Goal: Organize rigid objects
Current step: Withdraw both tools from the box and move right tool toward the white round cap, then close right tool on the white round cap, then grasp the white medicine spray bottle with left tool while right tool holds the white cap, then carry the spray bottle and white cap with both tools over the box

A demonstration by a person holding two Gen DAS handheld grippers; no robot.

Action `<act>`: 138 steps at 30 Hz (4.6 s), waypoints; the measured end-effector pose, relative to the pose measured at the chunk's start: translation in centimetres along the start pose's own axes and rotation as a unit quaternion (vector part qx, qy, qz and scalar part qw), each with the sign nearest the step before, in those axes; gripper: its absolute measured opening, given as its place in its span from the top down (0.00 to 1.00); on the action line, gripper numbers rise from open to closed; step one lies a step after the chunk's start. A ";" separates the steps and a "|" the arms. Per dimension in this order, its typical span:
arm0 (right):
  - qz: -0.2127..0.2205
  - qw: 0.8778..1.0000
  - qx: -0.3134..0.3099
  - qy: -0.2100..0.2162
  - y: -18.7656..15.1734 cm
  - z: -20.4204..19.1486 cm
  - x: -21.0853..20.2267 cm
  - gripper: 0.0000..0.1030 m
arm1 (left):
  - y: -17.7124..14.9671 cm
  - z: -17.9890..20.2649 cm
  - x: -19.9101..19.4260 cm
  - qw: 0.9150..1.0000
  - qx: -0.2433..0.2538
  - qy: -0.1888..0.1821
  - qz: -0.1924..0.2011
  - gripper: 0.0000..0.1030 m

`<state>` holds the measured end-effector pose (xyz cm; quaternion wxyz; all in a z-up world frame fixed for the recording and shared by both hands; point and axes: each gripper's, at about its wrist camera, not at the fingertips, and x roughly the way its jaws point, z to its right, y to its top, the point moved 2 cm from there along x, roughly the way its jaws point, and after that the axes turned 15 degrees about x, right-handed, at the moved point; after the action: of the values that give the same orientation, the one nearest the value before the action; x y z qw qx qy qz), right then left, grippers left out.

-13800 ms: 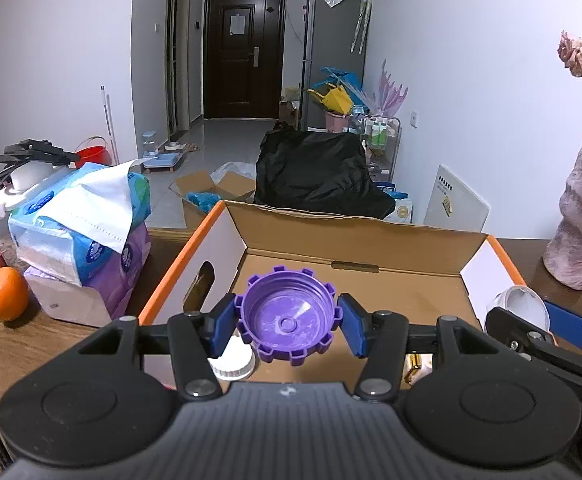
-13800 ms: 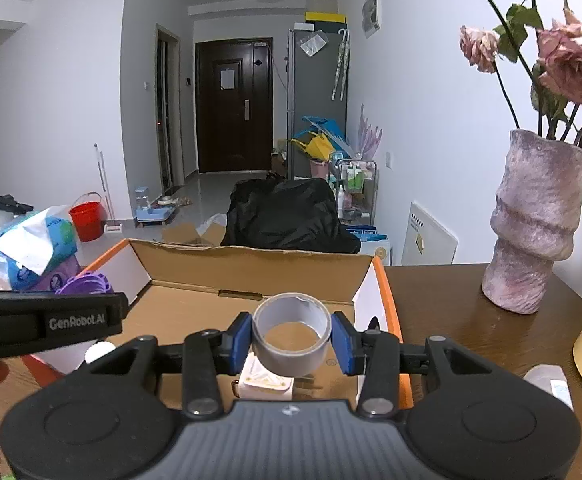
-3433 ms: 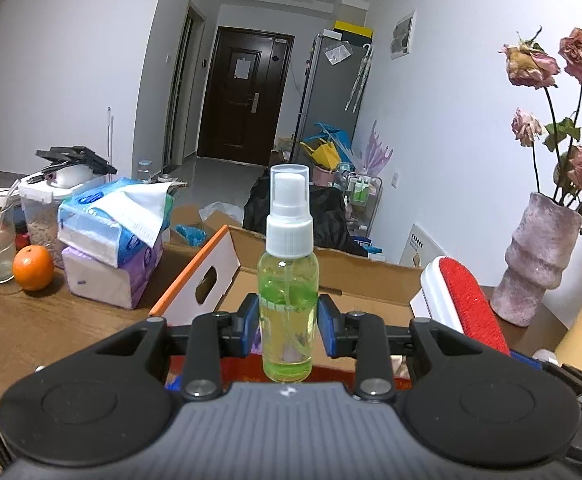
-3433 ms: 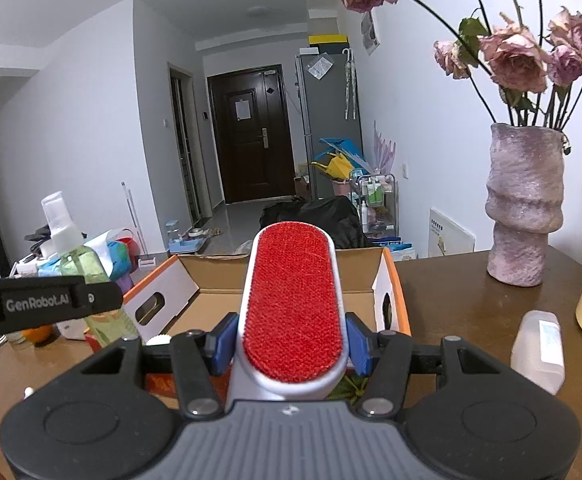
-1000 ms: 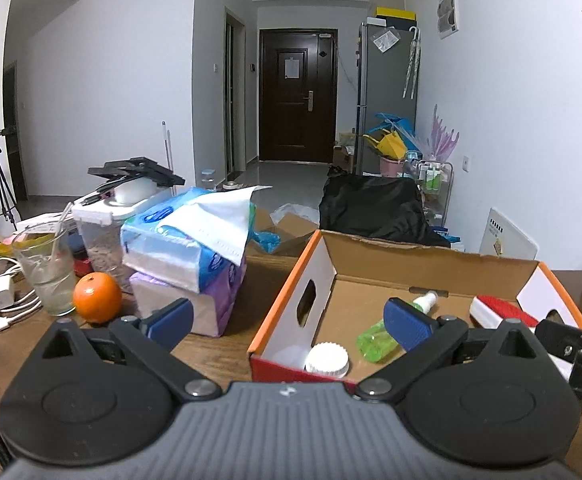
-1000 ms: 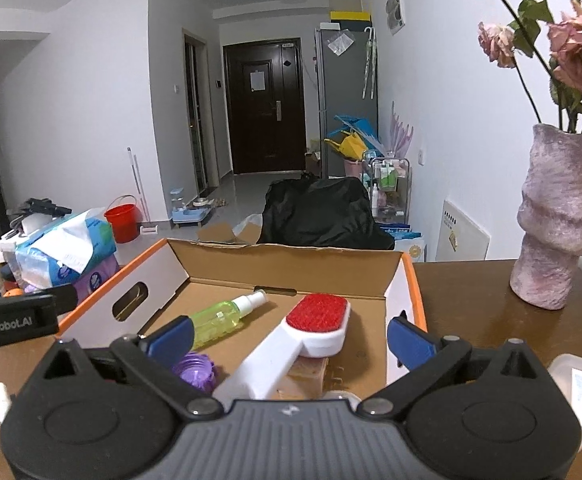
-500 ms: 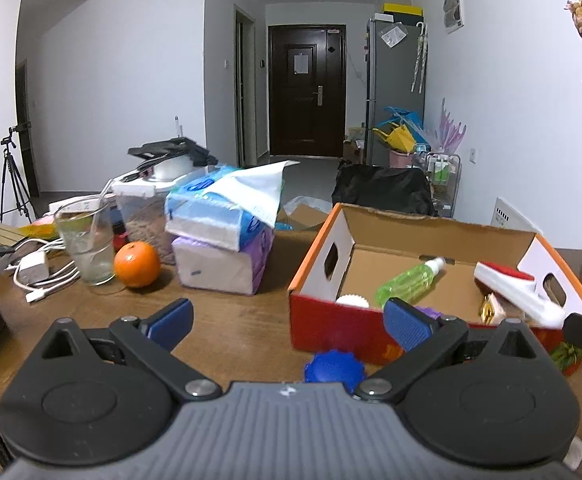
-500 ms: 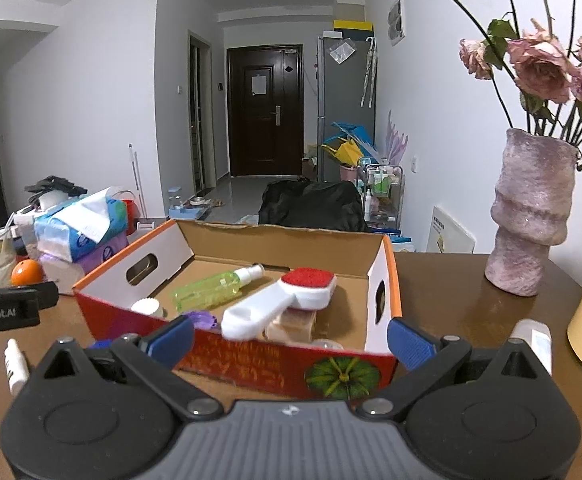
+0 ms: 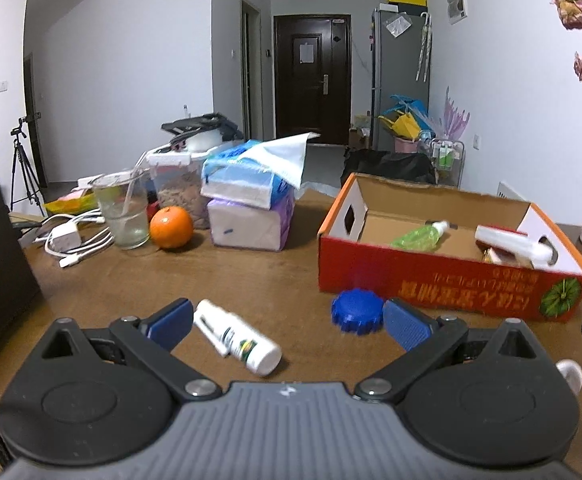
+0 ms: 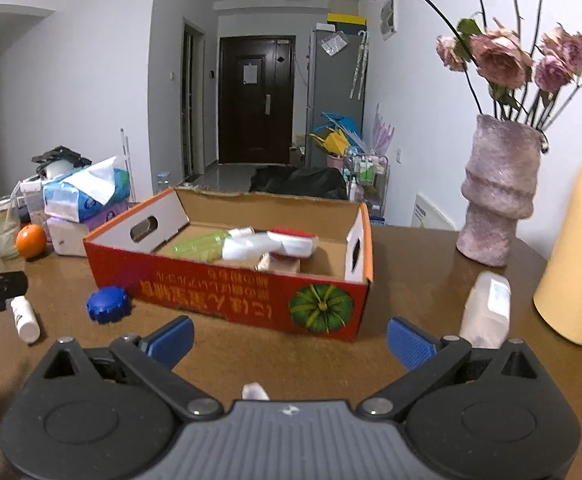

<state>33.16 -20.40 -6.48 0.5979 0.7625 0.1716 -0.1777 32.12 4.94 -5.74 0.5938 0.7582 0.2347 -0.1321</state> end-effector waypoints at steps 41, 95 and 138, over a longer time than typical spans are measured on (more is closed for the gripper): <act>-0.048 0.999 -0.002 -0.005 -4.4 -0.5 3.3 0.91 | -5.3 -6.6 4.7 0.996 -0.005 -0.045 -0.073 0.00; -0.013 0.998 0.022 -0.053 -6.7 -2.8 0.1 0.91 | -4.9 -6.3 9.6 0.966 0.174 -0.193 0.009 0.24; 0.055 0.995 0.025 0.077 -1.4 -4.0 -2.7 0.91 | 0.0 0.2 -1.5 0.996 -0.009 -0.070 0.057 0.24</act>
<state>30.43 -16.29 -5.46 0.5726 0.7970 0.1701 -0.0894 30.86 4.43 -5.13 0.6219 0.7541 0.1500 -0.1484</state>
